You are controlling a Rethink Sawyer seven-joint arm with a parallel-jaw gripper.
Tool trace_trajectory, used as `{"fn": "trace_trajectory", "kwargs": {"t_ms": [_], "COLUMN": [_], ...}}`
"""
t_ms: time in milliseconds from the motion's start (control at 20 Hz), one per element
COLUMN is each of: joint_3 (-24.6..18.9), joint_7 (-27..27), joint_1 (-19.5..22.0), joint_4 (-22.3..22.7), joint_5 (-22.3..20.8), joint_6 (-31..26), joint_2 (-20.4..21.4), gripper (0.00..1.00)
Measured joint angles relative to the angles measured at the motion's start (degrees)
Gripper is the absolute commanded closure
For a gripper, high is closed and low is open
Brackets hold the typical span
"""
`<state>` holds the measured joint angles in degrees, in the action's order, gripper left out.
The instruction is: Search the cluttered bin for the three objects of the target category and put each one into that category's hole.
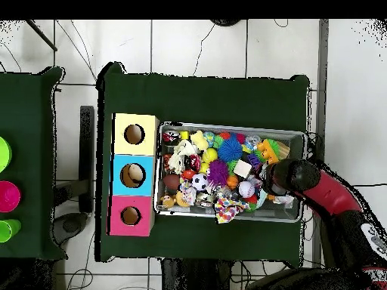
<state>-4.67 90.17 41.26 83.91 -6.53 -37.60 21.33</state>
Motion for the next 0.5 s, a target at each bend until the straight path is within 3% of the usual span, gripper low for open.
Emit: {"fn": "trace_trajectory", "kwargs": {"t_ms": [500], "joint_3": [0.0], "joint_7": [0.0], "joint_1": [0.6], "joint_4": [1.8], "joint_5": [2.0], "joint_6": [2.8], "joint_2": [0.4], "gripper": [0.0]}}
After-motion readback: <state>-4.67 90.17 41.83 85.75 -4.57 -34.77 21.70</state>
